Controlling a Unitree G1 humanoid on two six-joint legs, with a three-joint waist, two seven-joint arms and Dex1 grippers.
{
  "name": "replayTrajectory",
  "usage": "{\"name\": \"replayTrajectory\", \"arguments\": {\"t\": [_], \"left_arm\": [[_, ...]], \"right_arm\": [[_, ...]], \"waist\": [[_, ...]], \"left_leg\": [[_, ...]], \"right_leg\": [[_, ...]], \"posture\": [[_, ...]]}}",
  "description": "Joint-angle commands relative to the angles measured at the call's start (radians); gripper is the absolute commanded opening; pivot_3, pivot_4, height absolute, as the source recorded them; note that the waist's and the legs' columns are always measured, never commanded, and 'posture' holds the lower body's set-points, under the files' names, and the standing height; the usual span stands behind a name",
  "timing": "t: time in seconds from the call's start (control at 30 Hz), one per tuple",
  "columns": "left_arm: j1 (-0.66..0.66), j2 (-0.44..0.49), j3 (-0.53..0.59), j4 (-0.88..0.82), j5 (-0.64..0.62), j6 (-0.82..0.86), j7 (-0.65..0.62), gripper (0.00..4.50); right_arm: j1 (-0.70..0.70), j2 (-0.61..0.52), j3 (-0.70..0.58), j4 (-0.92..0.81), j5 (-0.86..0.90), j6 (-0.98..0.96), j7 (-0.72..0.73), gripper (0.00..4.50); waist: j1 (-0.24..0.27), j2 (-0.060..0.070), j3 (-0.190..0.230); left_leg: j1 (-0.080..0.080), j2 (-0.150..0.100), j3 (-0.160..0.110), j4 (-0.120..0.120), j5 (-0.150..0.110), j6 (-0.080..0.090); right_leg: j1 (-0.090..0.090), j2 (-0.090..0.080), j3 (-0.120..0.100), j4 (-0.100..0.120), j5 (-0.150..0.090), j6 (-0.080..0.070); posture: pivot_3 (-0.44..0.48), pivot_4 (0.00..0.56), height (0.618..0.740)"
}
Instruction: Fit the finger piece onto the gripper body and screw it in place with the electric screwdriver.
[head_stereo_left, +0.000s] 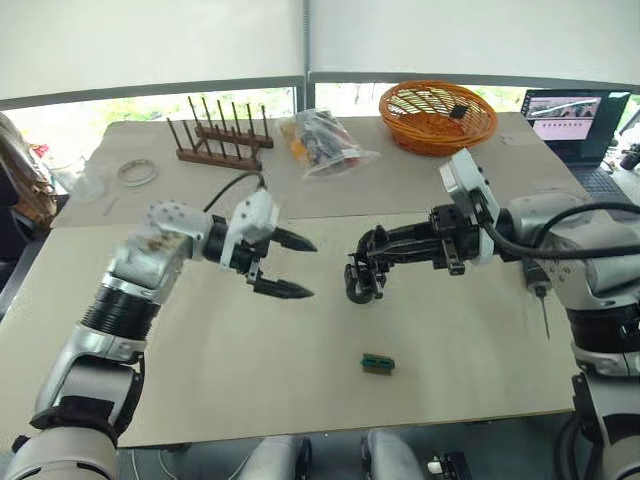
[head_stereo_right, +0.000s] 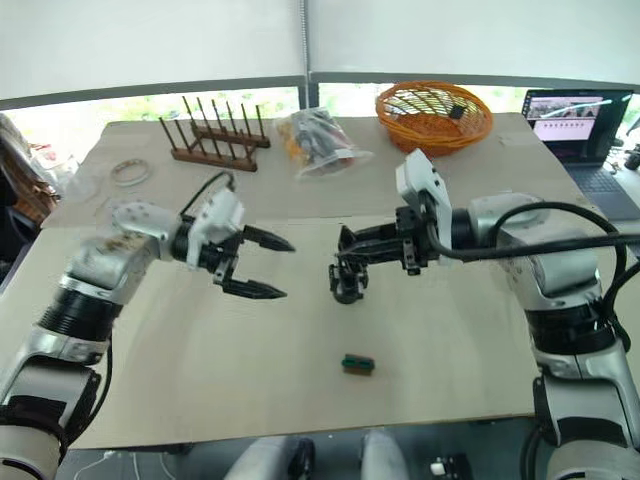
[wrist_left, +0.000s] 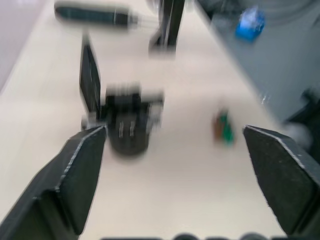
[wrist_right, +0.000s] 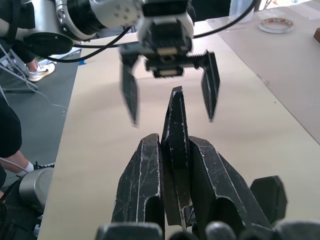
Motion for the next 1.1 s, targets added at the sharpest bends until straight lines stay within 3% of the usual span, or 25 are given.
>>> {"name": "replayTrajectory", "arguments": {"t": [0.03, 0.33, 0.67, 0.77, 0.8, 0.9, 1.1], "left_arm": [[-0.011, -0.086, -0.037, 0.141, 0.132, -0.194, 0.100, 4.50], [-0.045, -0.376, -0.019, 0.444, 0.214, -0.338, 0.269, 4.50], [-0.042, -0.446, 0.003, 0.496, 0.221, -0.372, 0.297, 4.50], [-0.034, -0.454, -0.002, 0.498, 0.227, -0.382, 0.284, 3.82], [-0.032, -0.455, -0.003, 0.498, 0.230, -0.384, 0.278, 3.19], [-0.034, -0.457, -0.010, 0.510, 0.244, -0.402, 0.264, 2.29], [-0.056, -0.467, -0.010, 0.549, 0.263, -0.423, 0.250, 2.29]], "right_arm": [[0.039, -0.024, -0.054, -0.048, 0.001, -0.041, -0.009, 0.32], [0.109, -0.049, -0.075, -0.071, 0.001, -0.050, -0.032, 0.32], [0.167, -0.044, -0.078, -0.090, -0.009, -0.080, -0.040, 0.32], [0.169, -0.021, -0.069, -0.062, -0.021, -0.137, -0.024, 0.32], [0.168, -0.011, -0.065, -0.050, -0.025, -0.159, -0.017, 0.32], [0.161, 0.022, -0.042, 0.007, -0.053, -0.247, 0.030, 0.32], [0.101, 0.105, 0.016, 0.170, -0.116, -0.377, 0.105, 0.32]], "waist": [[0.008, 0.000, 0.000], [0.003, -0.001, 0.000], [0.000, -0.001, 0.000], [0.000, -0.001, 0.000], [0.000, -0.001, 0.000], [-0.001, -0.001, 0.000], [-0.002, -0.001, 0.000]], "left_leg": [[-0.001, 0.000, 0.000, 0.001, 0.000, 0.001], [-0.010, -0.001, 0.001, 0.006, 0.000, 0.002], [-0.011, 0.000, 0.001, 0.007, 0.000, 0.002], [-0.011, -0.001, 0.001, 0.008, 0.000, 0.002], [-0.011, -0.001, 0.001, 0.008, 0.000, 0.002], [-0.011, -0.001, 0.001, 0.008, 0.000, 0.002], [-0.011, -0.001, 0.001, 0.008, 0.000, 0.002]], "right_leg": [[0.000, 0.000, 0.000, -0.001, 0.000, 0.000], [-0.008, -0.002, 0.001, 0.005, 0.000, 0.000], [-0.009, -0.002, 0.000, 0.005, 0.000, 0.000], [-0.009, -0.001, 0.000, 0.005, 0.000, 0.000], [-0.009, -0.001, 0.000, 0.005, 0.000, 0.000], [-0.009, -0.001, 0.000, 0.005, 0.000, 0.000], [-0.009, 0.000, -0.001, 0.005, 0.000, 0.000]], "posture": [[0.000, 0.150, 0.740], [0.000, 0.150, 0.740], [0.000, 0.150, 0.740], [0.000, 0.150, 0.740], [0.000, 0.150, 0.740], [0.000, 0.150, 0.740], [0.000, 0.150, 0.740]]}}
